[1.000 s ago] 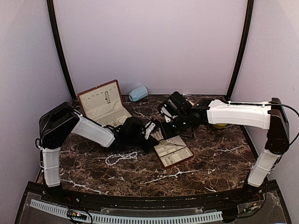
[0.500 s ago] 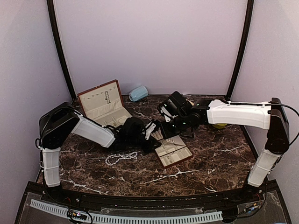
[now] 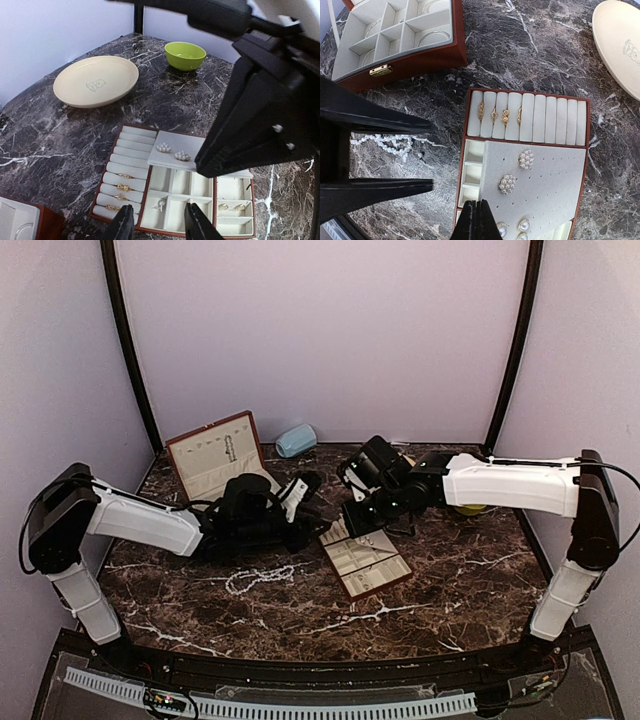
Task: Organize the mixed jewelry
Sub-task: Place the earring in the compartment beneath the earring panel, then pick up the earring from the center of the board.
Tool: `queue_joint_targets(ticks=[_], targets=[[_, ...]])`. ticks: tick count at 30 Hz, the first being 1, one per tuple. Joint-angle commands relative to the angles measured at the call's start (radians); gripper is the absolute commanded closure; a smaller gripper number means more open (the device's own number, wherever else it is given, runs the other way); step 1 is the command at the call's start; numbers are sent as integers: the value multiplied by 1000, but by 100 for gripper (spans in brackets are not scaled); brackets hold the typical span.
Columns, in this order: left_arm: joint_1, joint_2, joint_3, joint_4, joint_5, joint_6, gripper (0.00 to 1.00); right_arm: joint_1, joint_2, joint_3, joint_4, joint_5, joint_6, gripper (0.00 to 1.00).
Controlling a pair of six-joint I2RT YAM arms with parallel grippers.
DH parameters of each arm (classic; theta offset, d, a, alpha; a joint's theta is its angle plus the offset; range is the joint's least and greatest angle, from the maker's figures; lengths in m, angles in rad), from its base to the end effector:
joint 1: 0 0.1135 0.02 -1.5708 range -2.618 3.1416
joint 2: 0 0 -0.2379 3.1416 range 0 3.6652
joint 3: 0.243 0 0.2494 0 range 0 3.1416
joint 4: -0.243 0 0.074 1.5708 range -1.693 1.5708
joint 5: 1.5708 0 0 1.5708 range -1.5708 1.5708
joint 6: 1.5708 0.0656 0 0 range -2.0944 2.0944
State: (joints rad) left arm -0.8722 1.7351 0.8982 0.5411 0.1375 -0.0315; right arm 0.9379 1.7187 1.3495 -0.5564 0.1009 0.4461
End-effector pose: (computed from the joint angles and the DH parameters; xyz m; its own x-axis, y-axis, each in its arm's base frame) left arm 0.2494 -0.3110 0.1681 -0.2139 0.2062 -0.9548 0.8365 0.5434 -0.0701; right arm 0.2338 0.3075 0.2061 -0.7570 -0.3062 -0.5772 -0.4875 0.8529 0.1868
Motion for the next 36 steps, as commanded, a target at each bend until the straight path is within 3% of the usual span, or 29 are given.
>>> queue_joint_targets(ticks=[1,9,12,23,36], targets=[[4,-96,-104,5,-9,68,62,10,8,14,44,-12,-3,100],[49,-121,-221,-18,180,93,61,12,11,22,44,-17,-7,100],[49,-92,-227,-24,224,146,65,12,10,23,43,-16,-8,100],[49,39,-168,-75,179,328,66,13,15,34,33,-10,-8,100],[49,86,-165,-30,170,328,64,16,13,34,37,-18,-9,100]])
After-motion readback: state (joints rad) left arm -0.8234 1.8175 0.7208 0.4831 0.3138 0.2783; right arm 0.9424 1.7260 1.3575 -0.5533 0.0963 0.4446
